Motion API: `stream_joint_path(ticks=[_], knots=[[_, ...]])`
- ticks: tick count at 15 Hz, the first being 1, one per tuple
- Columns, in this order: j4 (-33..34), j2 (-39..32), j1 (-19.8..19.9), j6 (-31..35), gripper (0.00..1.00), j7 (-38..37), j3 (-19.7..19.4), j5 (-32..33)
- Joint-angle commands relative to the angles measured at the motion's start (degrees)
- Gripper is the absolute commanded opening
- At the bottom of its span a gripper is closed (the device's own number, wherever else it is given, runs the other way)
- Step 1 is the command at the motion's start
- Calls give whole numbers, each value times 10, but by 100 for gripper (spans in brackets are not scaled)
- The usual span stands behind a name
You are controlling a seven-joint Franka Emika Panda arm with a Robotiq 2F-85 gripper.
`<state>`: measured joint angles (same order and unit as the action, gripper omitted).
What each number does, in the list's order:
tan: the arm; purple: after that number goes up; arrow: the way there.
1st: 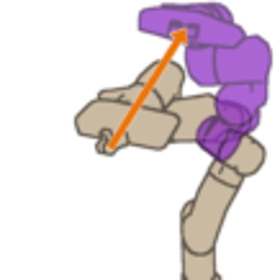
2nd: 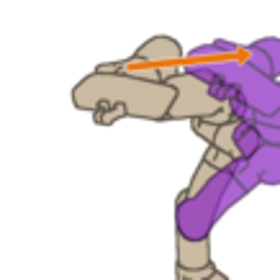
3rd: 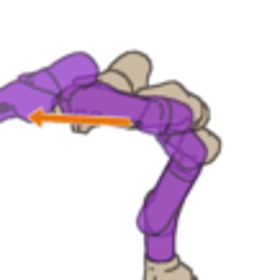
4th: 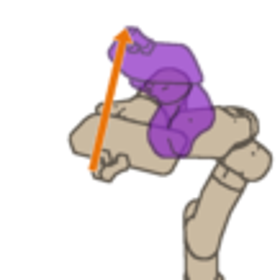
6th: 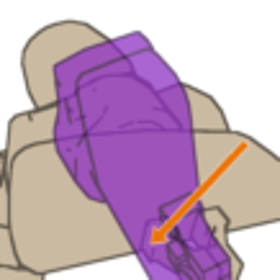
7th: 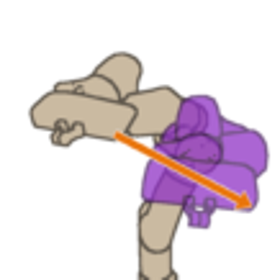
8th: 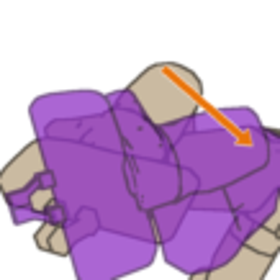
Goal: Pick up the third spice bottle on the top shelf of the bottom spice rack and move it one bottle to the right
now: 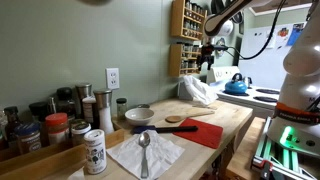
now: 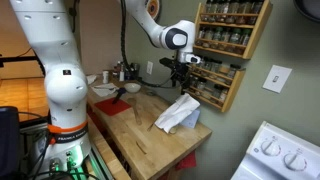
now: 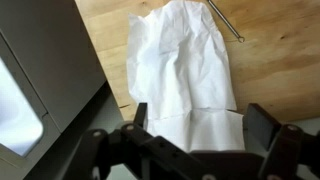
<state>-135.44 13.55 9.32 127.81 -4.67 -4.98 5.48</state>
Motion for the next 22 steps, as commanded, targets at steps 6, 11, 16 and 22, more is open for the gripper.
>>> stream_joint_path(ticks=[6,11,16,22], knots=[[31,9,9,37,100,14,-17,25],[63,26,0,101,100,121,-49,-4],[66,43,-30,184,100,228,-74,-68],[70,34,-53,265,100,243,-80,-118]])
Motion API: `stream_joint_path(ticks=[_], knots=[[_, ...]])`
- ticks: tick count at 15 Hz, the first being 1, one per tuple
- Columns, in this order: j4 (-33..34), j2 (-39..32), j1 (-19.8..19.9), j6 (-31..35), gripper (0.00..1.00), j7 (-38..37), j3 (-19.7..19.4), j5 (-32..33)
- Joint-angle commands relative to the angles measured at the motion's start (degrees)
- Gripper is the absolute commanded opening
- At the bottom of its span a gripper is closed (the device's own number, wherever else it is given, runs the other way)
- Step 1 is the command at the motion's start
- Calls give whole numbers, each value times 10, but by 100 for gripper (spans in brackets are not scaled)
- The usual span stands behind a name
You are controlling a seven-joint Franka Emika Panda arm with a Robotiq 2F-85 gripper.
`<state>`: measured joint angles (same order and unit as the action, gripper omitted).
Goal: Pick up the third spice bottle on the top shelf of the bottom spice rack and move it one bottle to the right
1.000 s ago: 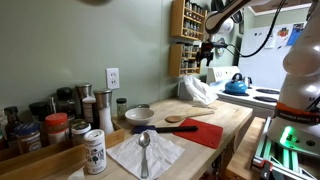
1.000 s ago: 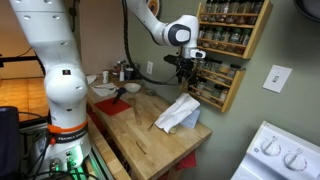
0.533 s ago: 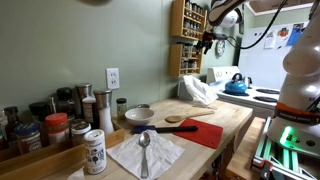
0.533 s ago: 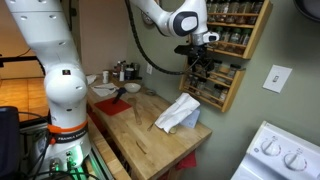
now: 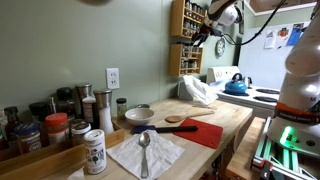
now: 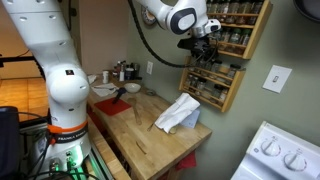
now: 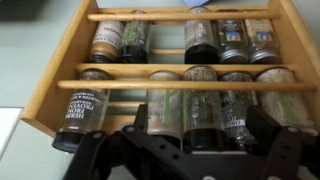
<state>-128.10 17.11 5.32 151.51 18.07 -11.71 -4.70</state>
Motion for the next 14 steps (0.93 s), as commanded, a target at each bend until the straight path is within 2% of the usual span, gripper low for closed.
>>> stream_joint_path(ticks=[1,9,14], knots=[[-3,-4,-10,34,100,11,-13,-10],[6,-15,-45,45,100,35,-32,-79],[6,-28,-72,95,100,60,-39,-143]])
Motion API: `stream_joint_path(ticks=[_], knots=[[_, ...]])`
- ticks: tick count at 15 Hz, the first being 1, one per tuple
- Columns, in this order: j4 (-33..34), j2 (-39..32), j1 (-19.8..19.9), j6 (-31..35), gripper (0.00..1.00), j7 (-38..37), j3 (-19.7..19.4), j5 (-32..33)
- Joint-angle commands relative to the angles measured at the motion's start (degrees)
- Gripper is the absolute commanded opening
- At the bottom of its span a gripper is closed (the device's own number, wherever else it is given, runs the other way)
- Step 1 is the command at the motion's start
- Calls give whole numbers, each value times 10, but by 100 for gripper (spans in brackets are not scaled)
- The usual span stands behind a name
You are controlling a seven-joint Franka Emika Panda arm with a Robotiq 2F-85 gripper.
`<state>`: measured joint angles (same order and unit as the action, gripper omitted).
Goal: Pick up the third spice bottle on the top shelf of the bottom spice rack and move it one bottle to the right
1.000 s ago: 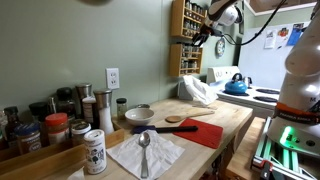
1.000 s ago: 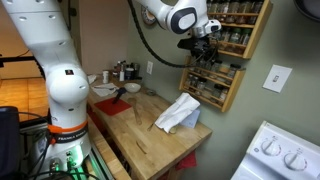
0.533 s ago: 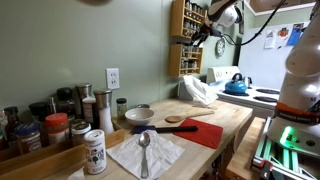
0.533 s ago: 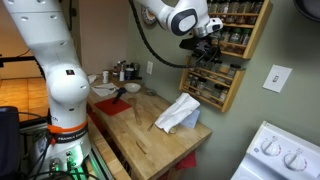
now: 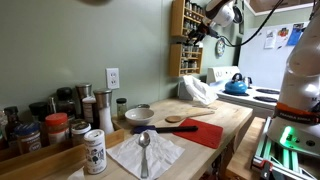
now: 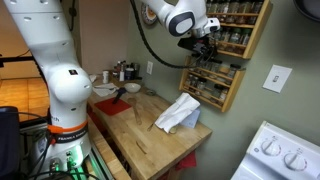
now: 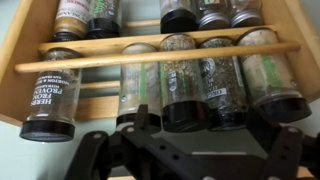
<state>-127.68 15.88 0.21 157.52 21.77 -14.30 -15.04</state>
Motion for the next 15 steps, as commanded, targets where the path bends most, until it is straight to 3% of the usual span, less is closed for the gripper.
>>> stream_joint_path(ticks=[1,6,10,11,12,13,15], knots=[[2,-19,-26,46,100,28,-15,-51],[5,-39,-35,77,90,46,-20,-82],[4,-38,-34,80,70,57,-24,-86],[3,-37,-33,81,71,59,-25,-84],[3,-37,-33,82,63,61,-27,-83],[2,-36,-33,81,70,63,-28,-84],[1,-36,-32,81,72,65,-29,-80]])
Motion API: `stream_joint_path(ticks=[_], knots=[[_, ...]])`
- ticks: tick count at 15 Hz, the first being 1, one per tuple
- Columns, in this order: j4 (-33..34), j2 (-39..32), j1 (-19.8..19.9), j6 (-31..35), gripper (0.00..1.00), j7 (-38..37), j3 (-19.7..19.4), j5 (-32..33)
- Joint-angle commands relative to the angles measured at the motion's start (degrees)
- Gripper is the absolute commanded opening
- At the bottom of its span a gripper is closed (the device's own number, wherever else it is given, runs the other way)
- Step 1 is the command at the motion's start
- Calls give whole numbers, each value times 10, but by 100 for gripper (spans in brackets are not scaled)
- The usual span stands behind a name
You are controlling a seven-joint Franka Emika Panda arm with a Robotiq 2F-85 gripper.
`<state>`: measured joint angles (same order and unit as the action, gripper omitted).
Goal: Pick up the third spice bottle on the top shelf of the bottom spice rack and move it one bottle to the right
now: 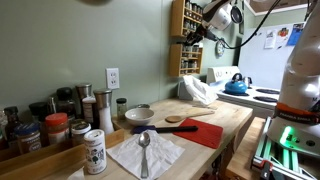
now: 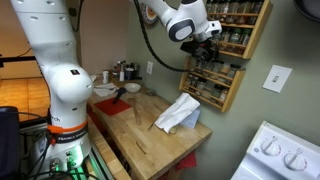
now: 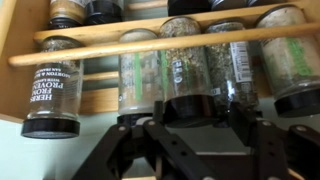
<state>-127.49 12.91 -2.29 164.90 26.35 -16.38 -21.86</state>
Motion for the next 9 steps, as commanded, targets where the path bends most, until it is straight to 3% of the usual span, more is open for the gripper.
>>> stream_joint_path(ticks=[1,2,5,6,9], knots=[[-1,-6,-7,6,77,20,-9,-11],[-2,-7,-8,6,86,23,-10,-11],[-2,-9,-9,4,95,29,-10,-13],[-2,-10,-10,5,92,30,-10,-14],[-1,-10,-13,6,68,37,-11,-18]])
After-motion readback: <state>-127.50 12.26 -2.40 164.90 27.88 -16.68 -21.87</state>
